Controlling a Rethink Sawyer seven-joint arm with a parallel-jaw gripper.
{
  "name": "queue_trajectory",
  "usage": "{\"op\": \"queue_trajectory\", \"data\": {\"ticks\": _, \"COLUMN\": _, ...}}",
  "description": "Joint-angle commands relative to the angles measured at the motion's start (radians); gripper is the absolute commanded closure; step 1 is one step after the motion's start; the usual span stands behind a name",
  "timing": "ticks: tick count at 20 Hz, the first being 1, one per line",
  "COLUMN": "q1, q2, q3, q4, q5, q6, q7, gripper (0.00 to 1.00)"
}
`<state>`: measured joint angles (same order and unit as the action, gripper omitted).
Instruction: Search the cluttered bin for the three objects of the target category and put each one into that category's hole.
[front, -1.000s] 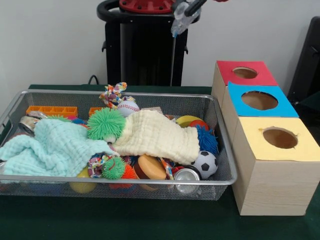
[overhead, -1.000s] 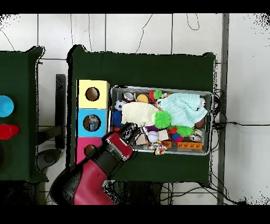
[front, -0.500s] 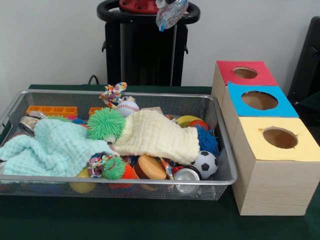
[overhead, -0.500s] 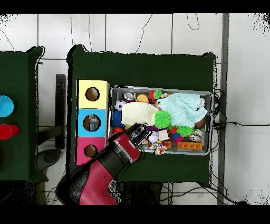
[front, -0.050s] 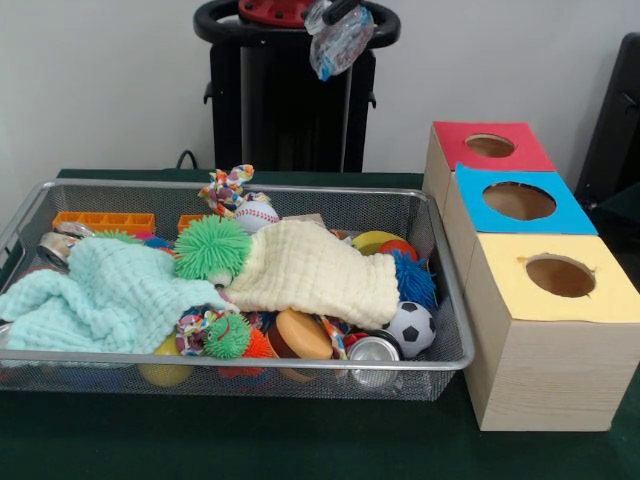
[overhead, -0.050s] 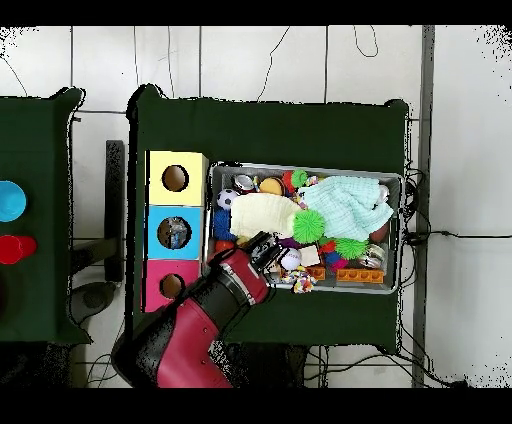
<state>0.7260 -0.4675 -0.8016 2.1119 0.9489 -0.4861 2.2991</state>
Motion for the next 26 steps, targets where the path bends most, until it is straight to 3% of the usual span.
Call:
{"op": "queue_trajectory", "data": {"ticks": 1, "q1": 0.027, "q2": 0.03, "q3": 0.177, "q4": -0.025, "q5": 0.095, "q6": 0.012, "q7": 0.248, "gripper": 1.0}}
{"op": "queue_trajectory", "data": {"ticks": 26, "q1": 0.083, "q2": 0.038, "q3": 0.247, "q4": -0.067, "q5": 0.302, "q6": 0.093, "q7": 0.193, "gripper": 1.0}}
